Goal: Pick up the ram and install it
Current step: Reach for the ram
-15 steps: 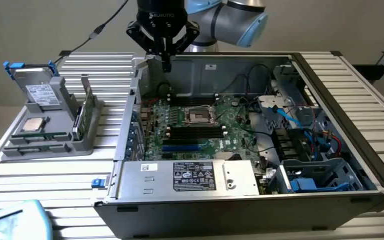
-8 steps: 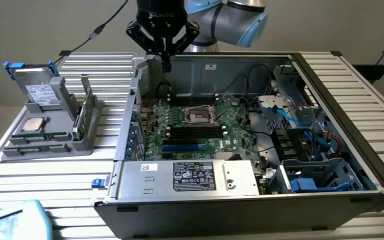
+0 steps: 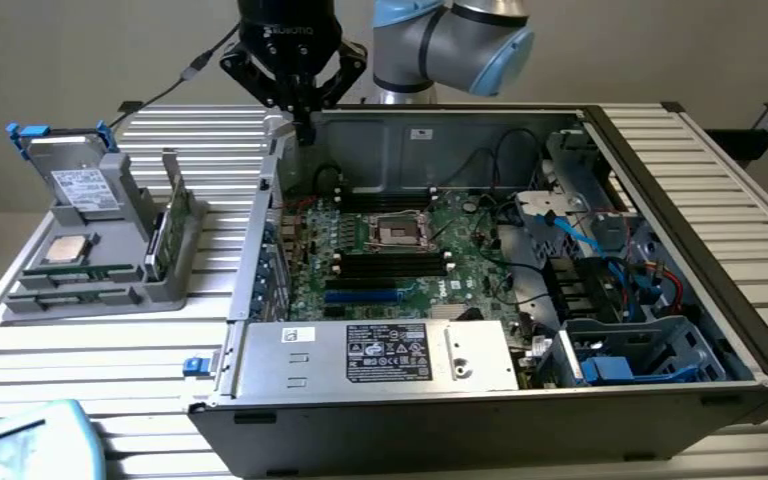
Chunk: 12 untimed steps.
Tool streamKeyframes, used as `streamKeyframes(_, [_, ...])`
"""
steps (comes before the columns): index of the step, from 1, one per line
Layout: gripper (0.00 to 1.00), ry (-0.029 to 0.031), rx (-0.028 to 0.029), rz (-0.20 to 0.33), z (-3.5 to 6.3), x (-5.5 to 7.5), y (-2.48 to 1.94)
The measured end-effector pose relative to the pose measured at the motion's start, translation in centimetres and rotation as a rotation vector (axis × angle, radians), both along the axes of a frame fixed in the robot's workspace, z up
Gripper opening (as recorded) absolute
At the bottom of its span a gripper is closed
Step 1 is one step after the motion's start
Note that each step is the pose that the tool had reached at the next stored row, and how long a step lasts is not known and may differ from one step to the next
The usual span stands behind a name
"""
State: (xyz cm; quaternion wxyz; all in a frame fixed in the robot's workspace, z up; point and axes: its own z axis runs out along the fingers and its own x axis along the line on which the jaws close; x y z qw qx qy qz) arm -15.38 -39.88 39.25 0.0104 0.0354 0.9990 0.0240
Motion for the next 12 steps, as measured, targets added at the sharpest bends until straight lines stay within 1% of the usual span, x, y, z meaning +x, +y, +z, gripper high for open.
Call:
streamKeyframes(4, [0.1,0.0,0.0,0.0,-0.01,-1.8,0.0])
streamKeyframes(12, [0.1,-0.0038,0.0,0.0,-0.17,-5.5,0.0])
